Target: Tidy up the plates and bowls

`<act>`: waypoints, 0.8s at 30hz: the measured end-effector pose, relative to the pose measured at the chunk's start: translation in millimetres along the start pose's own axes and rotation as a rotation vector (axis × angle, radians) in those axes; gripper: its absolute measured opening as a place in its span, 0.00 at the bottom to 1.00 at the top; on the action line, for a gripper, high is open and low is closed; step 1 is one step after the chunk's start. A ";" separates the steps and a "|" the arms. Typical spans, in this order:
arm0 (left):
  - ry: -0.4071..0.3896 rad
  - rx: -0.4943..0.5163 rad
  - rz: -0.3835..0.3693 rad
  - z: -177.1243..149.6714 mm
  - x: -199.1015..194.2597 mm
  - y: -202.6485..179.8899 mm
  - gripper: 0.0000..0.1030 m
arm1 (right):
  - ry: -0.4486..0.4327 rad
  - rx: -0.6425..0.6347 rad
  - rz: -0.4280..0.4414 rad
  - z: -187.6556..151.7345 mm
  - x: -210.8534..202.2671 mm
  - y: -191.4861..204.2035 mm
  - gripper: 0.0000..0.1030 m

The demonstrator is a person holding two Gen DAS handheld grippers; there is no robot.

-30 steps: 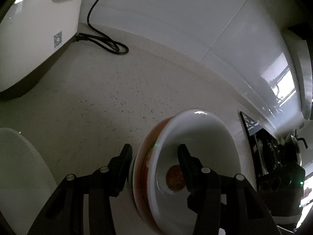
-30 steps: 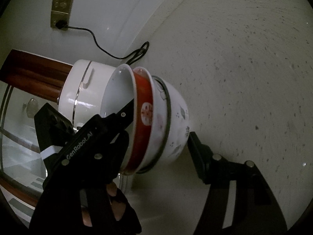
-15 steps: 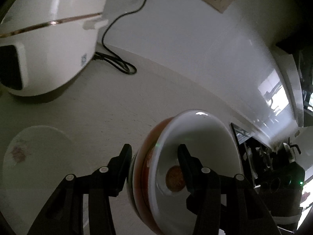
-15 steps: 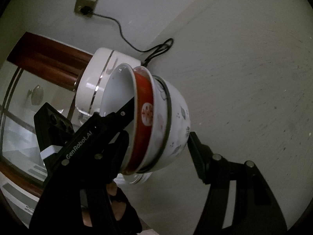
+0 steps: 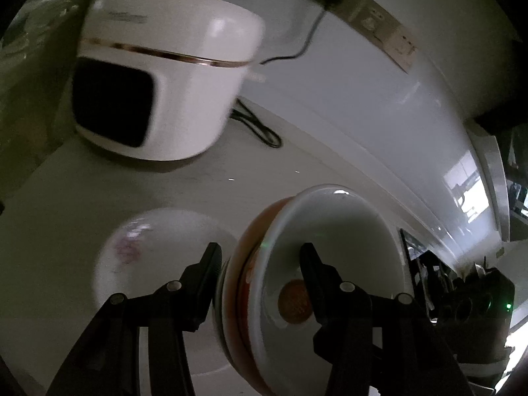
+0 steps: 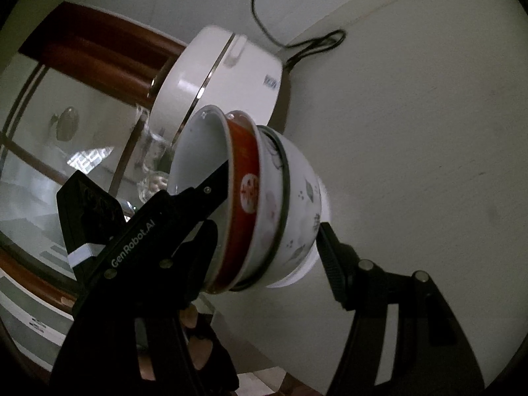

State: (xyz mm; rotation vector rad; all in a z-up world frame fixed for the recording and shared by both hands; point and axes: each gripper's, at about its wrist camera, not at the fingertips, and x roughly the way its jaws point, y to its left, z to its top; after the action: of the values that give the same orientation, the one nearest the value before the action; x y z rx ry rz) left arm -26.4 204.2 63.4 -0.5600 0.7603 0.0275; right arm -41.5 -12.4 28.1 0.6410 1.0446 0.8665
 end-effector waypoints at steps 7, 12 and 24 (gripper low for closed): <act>-0.005 -0.064 0.005 7.4 2.0 46.3 0.48 | 0.047 -0.020 -0.023 -4.9 44.7 22.0 0.63; 0.004 -0.099 -0.003 7.7 12.4 65.0 0.48 | 0.076 -0.022 -0.051 -4.5 68.4 23.0 0.63; -0.029 -0.104 -0.018 17.5 17.5 72.1 0.53 | 0.136 -0.059 -0.136 3.6 89.6 22.3 0.68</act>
State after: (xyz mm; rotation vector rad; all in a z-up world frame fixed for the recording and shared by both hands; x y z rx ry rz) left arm -18.3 271.3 28.2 -0.6641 0.7287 0.0590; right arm -23.4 75.3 5.7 0.4608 1.1667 0.8277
